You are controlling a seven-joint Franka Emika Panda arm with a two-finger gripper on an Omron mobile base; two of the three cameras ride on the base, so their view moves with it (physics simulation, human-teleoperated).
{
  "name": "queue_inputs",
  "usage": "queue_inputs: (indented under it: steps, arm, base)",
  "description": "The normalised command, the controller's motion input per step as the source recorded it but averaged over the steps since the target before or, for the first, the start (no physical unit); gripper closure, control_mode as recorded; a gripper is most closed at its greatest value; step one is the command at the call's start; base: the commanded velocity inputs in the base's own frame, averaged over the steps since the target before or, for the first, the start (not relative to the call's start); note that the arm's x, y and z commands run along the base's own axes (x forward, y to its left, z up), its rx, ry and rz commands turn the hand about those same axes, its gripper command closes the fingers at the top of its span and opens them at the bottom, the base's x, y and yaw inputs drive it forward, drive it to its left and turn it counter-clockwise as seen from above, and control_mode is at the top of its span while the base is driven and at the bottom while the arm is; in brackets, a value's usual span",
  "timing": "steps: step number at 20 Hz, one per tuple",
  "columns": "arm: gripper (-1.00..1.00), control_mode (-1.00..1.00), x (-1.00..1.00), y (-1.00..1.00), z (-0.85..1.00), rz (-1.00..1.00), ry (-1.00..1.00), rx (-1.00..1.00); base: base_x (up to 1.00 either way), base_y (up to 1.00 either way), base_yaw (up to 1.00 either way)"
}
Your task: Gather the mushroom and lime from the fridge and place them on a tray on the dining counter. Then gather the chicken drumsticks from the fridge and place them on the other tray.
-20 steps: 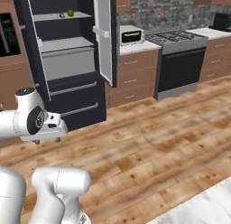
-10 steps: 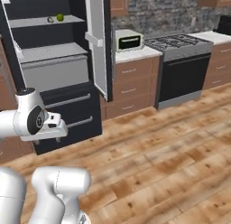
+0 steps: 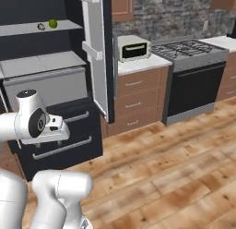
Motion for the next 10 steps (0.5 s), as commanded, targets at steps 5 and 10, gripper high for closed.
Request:
queue_inputs:
  steps: [5,10]
  arm:
    - [-1.00,1.00,0.00,0.00,0.00,0.00,0.00,0.00]
    - [-1.00,1.00,0.00,0.00,0.00,0.00,0.00,0.00]
  base:
    - [1.00,0.19,0.11]
    - [1.00,0.00,0.27]
